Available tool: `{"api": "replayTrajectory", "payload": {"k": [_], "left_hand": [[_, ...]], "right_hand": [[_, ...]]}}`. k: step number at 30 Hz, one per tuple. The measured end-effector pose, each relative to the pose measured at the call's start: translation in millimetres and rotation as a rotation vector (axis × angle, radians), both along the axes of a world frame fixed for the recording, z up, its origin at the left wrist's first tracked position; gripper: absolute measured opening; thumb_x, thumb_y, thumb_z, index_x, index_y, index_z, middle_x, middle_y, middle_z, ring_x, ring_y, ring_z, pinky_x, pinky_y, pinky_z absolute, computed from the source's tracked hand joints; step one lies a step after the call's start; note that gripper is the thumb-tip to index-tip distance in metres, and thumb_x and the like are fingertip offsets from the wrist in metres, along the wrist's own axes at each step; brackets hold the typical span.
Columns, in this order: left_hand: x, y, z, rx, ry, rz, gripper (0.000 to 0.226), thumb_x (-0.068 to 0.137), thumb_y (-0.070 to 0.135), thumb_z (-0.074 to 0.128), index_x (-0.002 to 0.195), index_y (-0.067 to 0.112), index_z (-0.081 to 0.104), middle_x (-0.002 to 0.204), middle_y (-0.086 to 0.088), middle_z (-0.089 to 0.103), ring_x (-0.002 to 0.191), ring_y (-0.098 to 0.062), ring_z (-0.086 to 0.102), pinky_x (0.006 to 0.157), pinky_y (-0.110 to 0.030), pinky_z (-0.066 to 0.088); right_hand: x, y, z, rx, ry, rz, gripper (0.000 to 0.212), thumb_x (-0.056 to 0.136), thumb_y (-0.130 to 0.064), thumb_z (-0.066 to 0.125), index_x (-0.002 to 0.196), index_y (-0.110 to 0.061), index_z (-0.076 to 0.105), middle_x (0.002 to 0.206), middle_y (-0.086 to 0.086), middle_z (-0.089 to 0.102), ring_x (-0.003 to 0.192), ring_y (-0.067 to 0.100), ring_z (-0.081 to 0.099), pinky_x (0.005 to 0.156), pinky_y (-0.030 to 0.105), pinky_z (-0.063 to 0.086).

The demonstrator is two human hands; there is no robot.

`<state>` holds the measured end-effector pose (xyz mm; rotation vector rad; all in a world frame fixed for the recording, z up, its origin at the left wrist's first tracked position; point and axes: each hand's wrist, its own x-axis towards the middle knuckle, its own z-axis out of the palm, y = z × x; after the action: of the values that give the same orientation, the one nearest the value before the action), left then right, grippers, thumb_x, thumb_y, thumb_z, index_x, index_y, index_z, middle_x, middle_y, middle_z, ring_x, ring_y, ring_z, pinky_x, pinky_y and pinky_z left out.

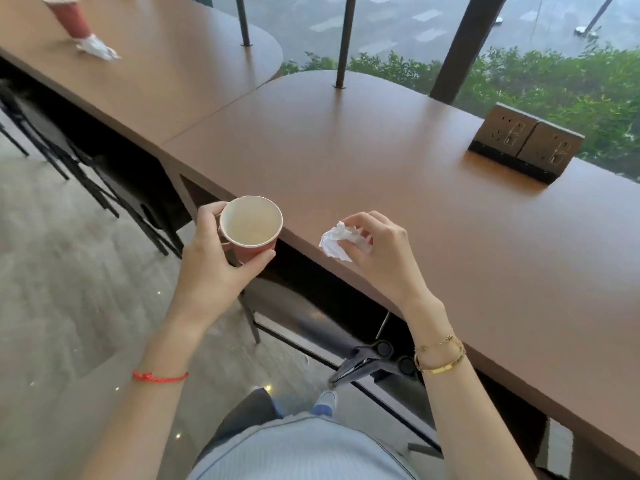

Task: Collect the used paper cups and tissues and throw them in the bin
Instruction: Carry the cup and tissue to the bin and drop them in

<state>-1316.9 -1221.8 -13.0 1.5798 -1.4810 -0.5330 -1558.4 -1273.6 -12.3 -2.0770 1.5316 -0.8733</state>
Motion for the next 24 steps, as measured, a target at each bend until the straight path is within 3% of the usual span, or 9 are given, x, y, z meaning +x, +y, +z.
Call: {"api": "replayTrajectory", "payload": {"k": [3, 7, 10, 15, 17, 21, 24], "left_hand": [[38, 28, -4, 0.013, -0.010, 0.117, 0.075, 0.065, 0.036, 0.087, 0.121, 0.031, 0.038, 0.115, 0.014, 0.056, 0.099, 0.001, 0.059, 0.070, 0.001, 0.040], [93, 70, -9, 0.019, 0.018, 0.278, 0.073, 0.066, 0.035, 0.086, 0.119, 0.031, 0.038, 0.114, 0.014, 0.055, 0.096, 0.014, 0.056, 0.070, 0.001, 0.039], [140, 106, -13, 0.026, 0.018, 0.415, 0.073, 0.065, 0.033, 0.087, 0.118, 0.029, 0.037, 0.114, 0.012, 0.056, 0.096, 0.012, 0.057, 0.069, 0.000, 0.039], [229, 175, -18, 0.034, 0.024, 0.576, 0.072, 0.066, 0.024, 0.087, 0.119, 0.023, 0.038, 0.110, 0.023, 0.053, 0.096, 0.012, 0.056, 0.072, -0.001, 0.039], [263, 204, -20, 0.050, 0.016, 0.645, 0.072, 0.066, 0.024, 0.087, 0.119, 0.023, 0.038, 0.110, 0.016, 0.055, 0.095, 0.009, 0.057, 0.071, -0.001, 0.039], [320, 255, -20, 0.071, 0.011, 0.779, 0.072, 0.067, 0.025, 0.086, 0.119, 0.024, 0.037, 0.114, 0.010, 0.054, 0.098, 0.002, 0.058, 0.072, -0.004, 0.040], [358, 291, -19, 0.071, 0.011, 0.905, 0.073, 0.067, 0.023, 0.086, 0.122, 0.021, 0.037, 0.116, 0.009, 0.054, 0.095, -0.001, 0.058, 0.073, -0.003, 0.040]], "right_hand": [[41, -1, 2, 0.005, 0.003, 0.095, 0.018, 0.085, -0.016, 0.067, 0.103, -0.016, 0.068, 0.094, -0.008, 0.059, 0.081, 0.010, 0.052, 0.074, 0.023, 0.045], [109, 3, 4, 0.005, 0.017, 0.251, 0.020, 0.084, -0.016, 0.068, 0.104, -0.017, 0.068, 0.099, -0.004, 0.062, 0.086, 0.014, 0.056, 0.078, 0.030, 0.050], [173, 14, 3, 0.003, 0.037, 0.376, 0.023, 0.087, -0.019, 0.067, 0.110, -0.017, 0.067, 0.107, -0.003, 0.063, 0.093, 0.014, 0.058, 0.083, 0.033, 0.054], [294, 46, -4, 0.037, 0.034, 0.586, 0.029, 0.087, -0.024, 0.069, 0.114, -0.014, 0.065, 0.110, 0.000, 0.062, 0.097, 0.015, 0.058, 0.086, 0.037, 0.053], [342, 61, -9, 0.035, 0.025, 0.650, 0.028, 0.086, -0.024, 0.070, 0.112, -0.014, 0.065, 0.106, -0.001, 0.063, 0.095, 0.014, 0.057, 0.085, 0.035, 0.051], [425, 90, -16, 0.006, 0.012, 0.762, 0.024, 0.085, -0.022, 0.071, 0.107, -0.015, 0.066, 0.095, -0.009, 0.059, 0.087, 0.010, 0.053, 0.083, 0.014, 0.040], [487, 112, -18, 0.014, 0.021, 0.881, 0.023, 0.085, -0.021, 0.071, 0.106, -0.015, 0.067, 0.095, -0.006, 0.062, 0.087, 0.012, 0.056, 0.078, 0.022, 0.045]]}}
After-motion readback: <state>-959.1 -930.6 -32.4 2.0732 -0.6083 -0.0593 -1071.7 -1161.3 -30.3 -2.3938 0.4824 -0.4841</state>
